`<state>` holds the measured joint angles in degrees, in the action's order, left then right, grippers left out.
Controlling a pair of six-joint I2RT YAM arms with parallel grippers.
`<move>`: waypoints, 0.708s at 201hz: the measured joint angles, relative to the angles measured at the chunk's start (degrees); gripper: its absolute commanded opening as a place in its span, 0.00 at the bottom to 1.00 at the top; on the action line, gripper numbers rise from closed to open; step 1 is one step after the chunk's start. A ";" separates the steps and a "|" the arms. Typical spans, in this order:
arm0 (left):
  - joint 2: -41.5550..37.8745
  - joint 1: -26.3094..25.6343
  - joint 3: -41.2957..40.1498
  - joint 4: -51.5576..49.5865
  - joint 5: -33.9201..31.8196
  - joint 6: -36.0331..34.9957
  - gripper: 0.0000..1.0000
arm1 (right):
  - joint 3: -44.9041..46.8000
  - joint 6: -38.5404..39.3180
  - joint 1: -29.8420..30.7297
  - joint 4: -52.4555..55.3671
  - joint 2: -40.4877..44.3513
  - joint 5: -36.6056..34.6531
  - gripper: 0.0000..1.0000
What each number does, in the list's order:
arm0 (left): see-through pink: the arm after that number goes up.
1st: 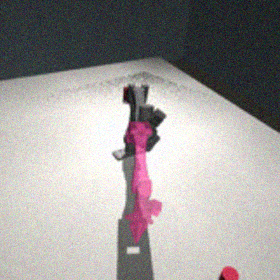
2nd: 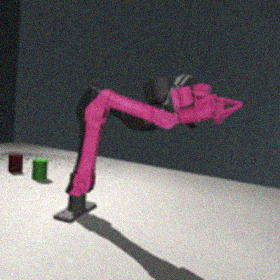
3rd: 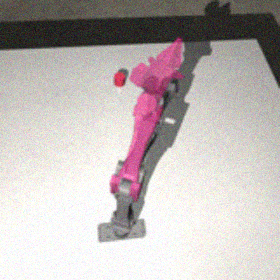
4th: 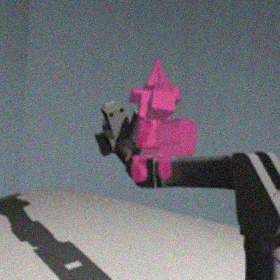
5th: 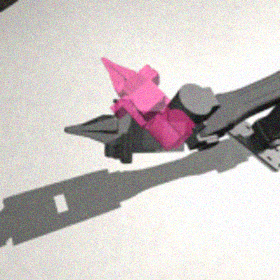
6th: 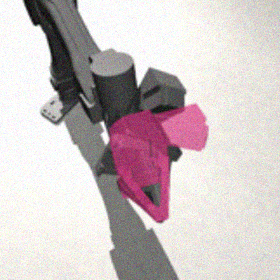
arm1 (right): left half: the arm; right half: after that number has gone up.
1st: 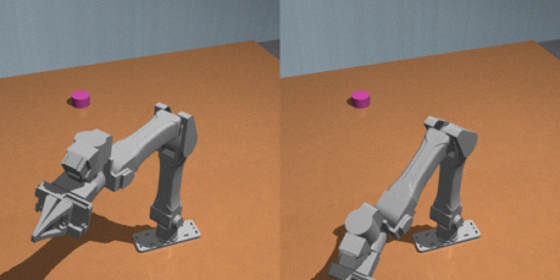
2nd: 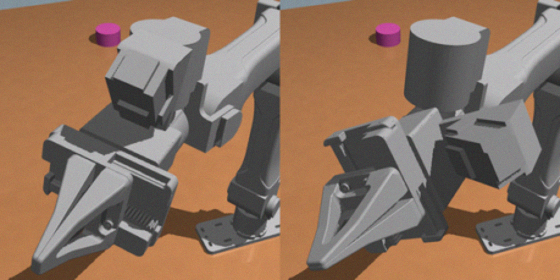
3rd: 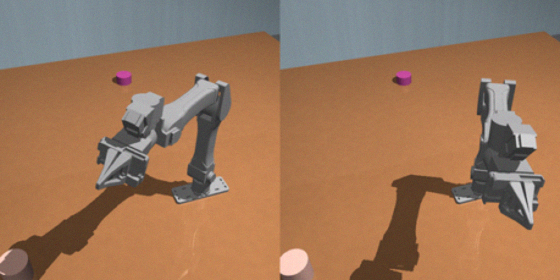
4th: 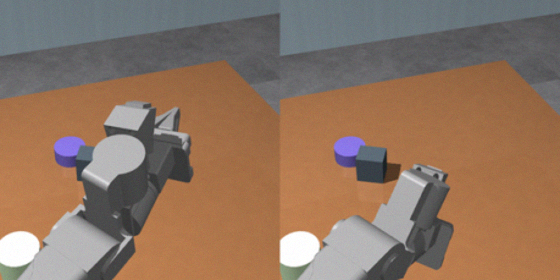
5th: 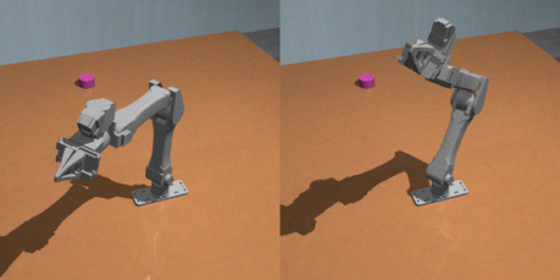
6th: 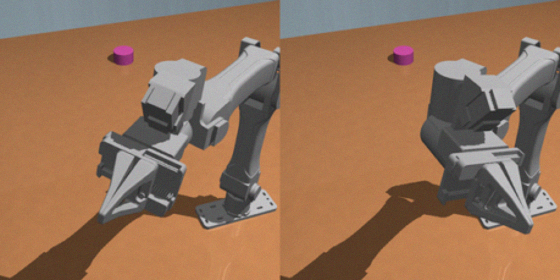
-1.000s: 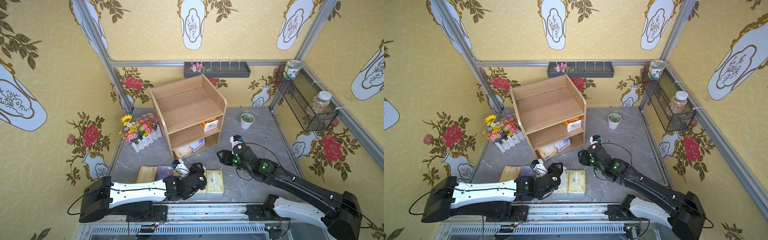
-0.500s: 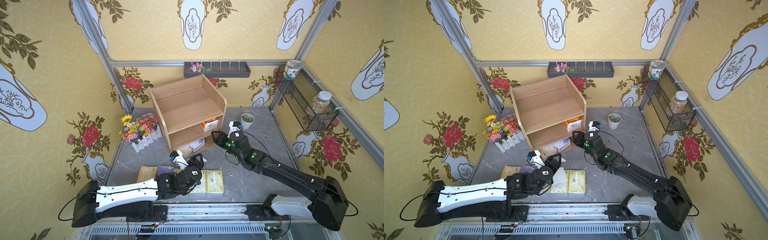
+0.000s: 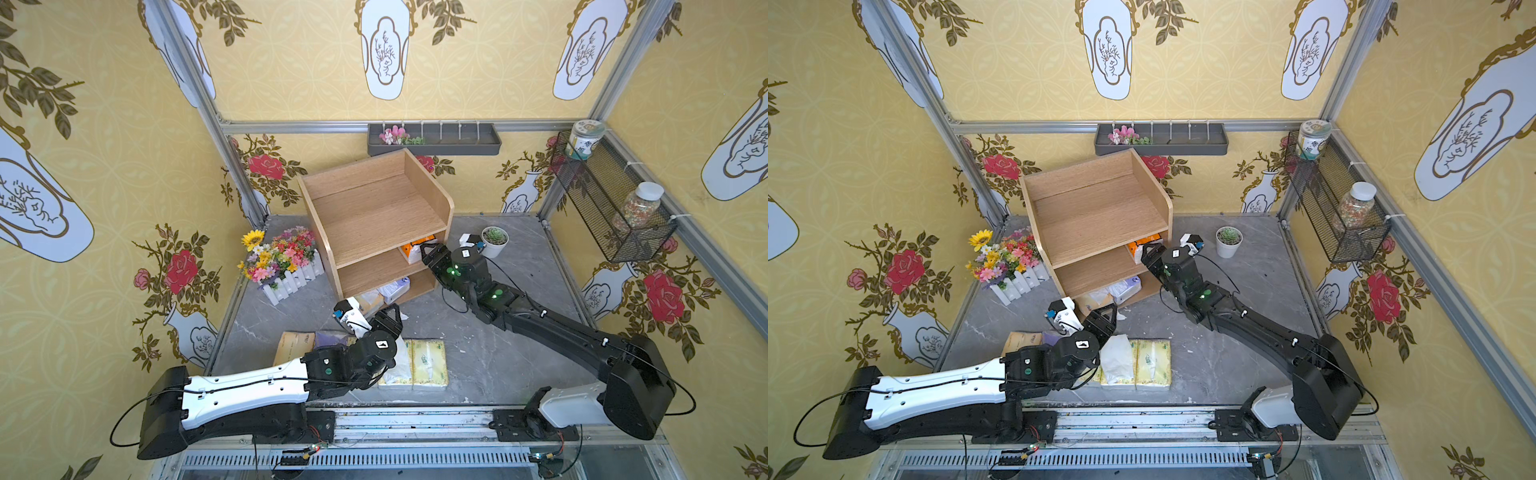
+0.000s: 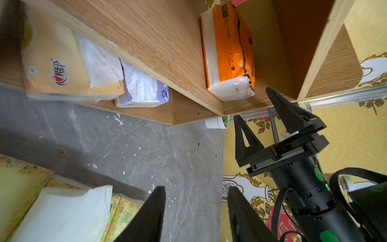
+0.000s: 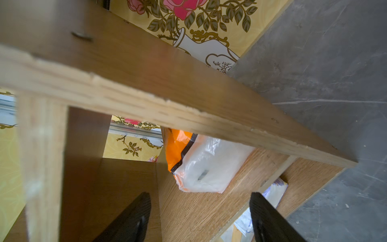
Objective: Remove the tissue boxes from the shelf
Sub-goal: Pick up a box of tissues from the shelf.
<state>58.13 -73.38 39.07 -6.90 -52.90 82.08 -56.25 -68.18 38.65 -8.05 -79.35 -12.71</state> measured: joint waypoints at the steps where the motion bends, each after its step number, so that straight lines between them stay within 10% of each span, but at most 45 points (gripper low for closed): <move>1: 0.00 0.00 0.00 0.00 0.00 0.00 0.54 | -0.02 -0.13 -0.04 0.00 -0.02 0.02 0.79; 142: 0.50 0.00 -0.26 1.33 0.94 -0.59 0.51 | -6.91 -14.56 -1.29 5.53 -3.67 2.01 0.66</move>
<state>58.63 -73.38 38.81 -5.56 -51.96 81.49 -63.16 -82.74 37.36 -2.52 -83.02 -10.70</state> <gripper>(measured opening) 0.517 0.675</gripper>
